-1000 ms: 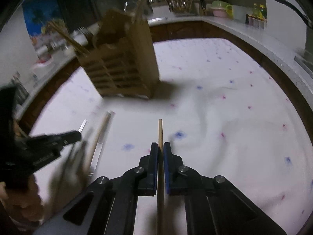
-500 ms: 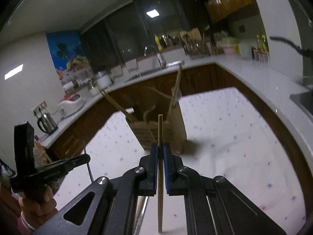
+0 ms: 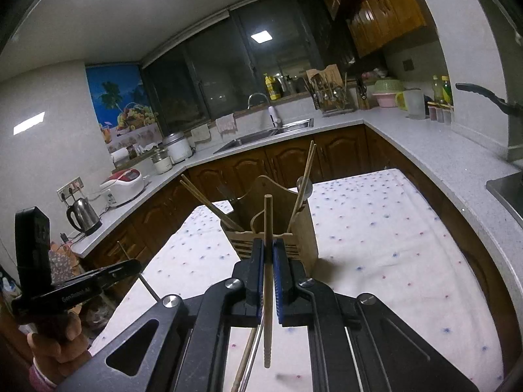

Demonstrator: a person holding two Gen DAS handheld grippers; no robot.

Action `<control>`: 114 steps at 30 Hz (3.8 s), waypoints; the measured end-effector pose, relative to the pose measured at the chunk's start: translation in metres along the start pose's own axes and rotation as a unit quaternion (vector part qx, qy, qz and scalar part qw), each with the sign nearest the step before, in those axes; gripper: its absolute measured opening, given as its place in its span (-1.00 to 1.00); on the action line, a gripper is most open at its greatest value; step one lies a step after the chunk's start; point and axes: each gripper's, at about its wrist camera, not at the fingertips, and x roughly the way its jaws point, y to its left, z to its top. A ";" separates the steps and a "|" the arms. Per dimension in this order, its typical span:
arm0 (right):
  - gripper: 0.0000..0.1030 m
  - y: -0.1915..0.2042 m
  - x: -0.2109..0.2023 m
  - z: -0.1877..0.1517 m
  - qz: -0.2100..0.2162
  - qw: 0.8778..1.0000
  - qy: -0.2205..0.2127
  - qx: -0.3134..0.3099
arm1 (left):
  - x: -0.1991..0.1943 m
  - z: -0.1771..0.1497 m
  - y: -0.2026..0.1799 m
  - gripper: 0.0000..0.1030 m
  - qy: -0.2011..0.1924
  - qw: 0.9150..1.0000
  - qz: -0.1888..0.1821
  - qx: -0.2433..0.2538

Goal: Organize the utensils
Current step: 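Lower both chopsticks into the wooden holder and open both tools, then pull both open tools back from the wooden holder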

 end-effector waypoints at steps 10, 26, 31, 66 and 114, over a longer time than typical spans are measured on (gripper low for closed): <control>-0.89 -0.004 0.005 0.009 -0.002 1.000 -0.009 0.002 | 0.000 0.012 0.000 -0.92 -0.012 1.000 0.005 0.001; -0.89 -0.011 0.022 0.042 -0.007 0.999 -0.047 0.004 | 0.007 0.062 -0.014 -0.92 -0.062 0.998 0.013 0.028; -0.89 -0.010 0.031 0.073 -0.013 0.997 -0.081 0.006 | 0.008 0.097 -0.021 -0.92 -0.101 0.994 0.018 0.032; -0.89 -0.027 0.129 0.049 -0.036 0.999 -0.034 0.006 | 0.121 0.065 -0.006 -0.90 -0.050 0.997 0.055 -0.004; 0.79 -0.023 0.043 -0.033 -0.013 0.995 -0.055 0.078 | 0.012 -0.036 0.036 0.63 -0.080 0.989 0.099 -0.078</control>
